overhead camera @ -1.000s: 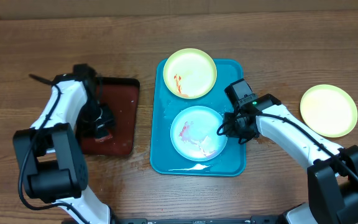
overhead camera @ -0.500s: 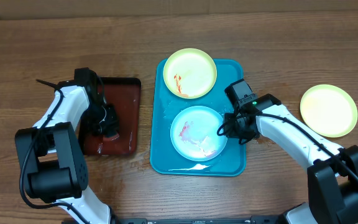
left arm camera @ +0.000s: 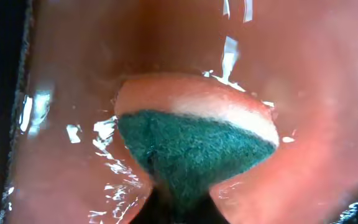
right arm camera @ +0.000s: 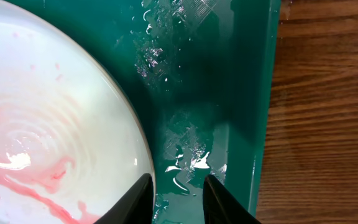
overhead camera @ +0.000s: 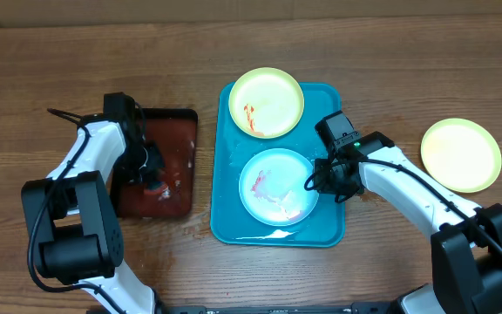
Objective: Clean dirty plates on tray and stack at the side
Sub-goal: 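Grasp the green sponge in the red tray with the left gripper, then scrub the white plate with the sponge while the right gripper holds its rim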
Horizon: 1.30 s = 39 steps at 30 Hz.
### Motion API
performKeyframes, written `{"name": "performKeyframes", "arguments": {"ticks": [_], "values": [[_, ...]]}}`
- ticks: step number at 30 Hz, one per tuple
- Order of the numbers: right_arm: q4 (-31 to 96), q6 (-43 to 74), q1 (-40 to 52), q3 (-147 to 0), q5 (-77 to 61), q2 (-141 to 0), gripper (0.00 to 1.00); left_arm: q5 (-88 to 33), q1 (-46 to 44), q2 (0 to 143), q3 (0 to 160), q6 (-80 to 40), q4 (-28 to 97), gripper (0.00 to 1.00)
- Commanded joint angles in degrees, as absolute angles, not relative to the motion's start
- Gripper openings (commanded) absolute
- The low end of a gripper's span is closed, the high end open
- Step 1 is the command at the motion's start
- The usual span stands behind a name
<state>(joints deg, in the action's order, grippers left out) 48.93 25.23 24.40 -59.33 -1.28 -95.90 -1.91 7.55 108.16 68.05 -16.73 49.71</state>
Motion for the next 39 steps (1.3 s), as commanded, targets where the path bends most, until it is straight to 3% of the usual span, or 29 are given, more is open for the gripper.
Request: {"name": "performKeyframes", "arguments": {"ticks": [1,8,14,19,24,27,29,33,39], "values": [[48.71,25.28,24.25,-59.09,-1.3,-94.61,0.29,-2.76,6.92,108.18,67.4,-16.67,50.65,0.04],[47.2,27.09,23.38,-59.07,2.24,-94.63,0.36,-7.55,6.81,104.6,72.34,-14.11,56.42,0.04],[42.85,11.29,23.4,-58.76,-12.99,-94.63,0.47,-7.51,4.21,97.73,79.59,-11.14,63.29,0.04],[39.42,12.67,23.51,-55.59,-13.08,-94.63,0.47,-7.53,-0.93,93.8,82.28,-10.31,65.34,0.04],[33.28,18.7,23.51,-50.3,-7.94,-94.63,0.35,-8.67,-7.16,93.47,82.28,-12.32,65.19,0.04],[31.51,18.76,23.53,-48.88,-8.05,-94.63,0.21,-11.75,-11.35,94.24,82.26,-14.35,63.72,0.04],[31.35,20.45,23.55,-48.77,-7.55,-94.63,0.04,-14.09,-13.96,95.09,82.24,-16.05,61.76,0.04],[31.14,26.81,23.55,-48.77,-5.37,-94.63,0.04,-16.6,-20.53,98.45,82.21,-23.99,56.14,0.04],[31.33,27.33,23.55,-48.75,-5.17,-94.63,0.04,-22.83,-29.65,109.43,82.21,-31.92,49.01,0.04]]}}
